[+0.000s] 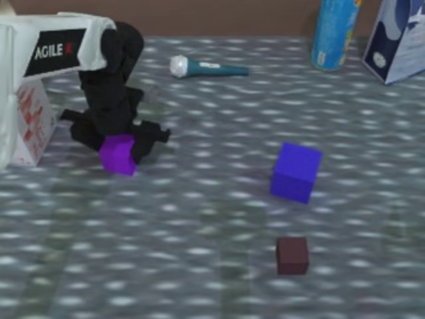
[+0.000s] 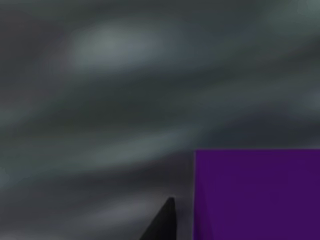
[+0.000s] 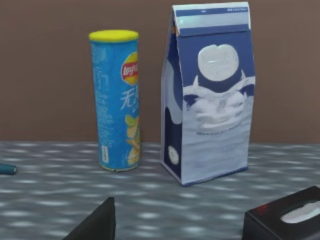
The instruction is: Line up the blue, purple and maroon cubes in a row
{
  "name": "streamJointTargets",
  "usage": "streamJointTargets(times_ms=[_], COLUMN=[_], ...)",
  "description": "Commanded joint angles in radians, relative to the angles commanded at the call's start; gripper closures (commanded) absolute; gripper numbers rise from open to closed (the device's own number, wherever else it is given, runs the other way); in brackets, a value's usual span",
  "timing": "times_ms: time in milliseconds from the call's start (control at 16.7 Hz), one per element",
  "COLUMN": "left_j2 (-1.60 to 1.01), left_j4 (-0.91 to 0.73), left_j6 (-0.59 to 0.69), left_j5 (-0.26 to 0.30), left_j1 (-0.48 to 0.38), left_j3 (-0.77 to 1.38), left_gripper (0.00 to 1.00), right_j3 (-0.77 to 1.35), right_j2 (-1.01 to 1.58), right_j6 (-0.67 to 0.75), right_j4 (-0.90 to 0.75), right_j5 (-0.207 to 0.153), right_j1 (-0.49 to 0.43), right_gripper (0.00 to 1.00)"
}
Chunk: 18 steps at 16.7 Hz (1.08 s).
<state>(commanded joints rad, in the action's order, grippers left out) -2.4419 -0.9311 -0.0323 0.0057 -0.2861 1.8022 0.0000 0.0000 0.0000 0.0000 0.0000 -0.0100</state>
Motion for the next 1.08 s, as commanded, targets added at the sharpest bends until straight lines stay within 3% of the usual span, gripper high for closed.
streamJointTargets(times_ms=[240,300,840,1080], left_j2=[0.000,0.000,0.023,0.058], left_j4=[0.000,0.000,-0.010,-0.127], left_j6=[0.000,0.000,-0.001,0.001], left_j5=[0.000,0.000,0.000,0.000], left_j1=[0.000,0.000,0.001,0.011], left_j3=[0.000,0.000,0.009,0.083], left_gripper=[0.98,1.00,1.00,1.00], right_j3=[0.000,0.000,0.000,0.000], right_j2=[0.000,0.000,0.000,0.000], right_j6=[0.000,0.000,0.000,0.000], right_j4=[0.000,0.000,0.000,0.000], right_j5=[0.000,0.000,0.000,0.000], right_j1=[0.000,0.000,0.000,0.000], right_gripper=[0.00,0.00,0.00,0.00])
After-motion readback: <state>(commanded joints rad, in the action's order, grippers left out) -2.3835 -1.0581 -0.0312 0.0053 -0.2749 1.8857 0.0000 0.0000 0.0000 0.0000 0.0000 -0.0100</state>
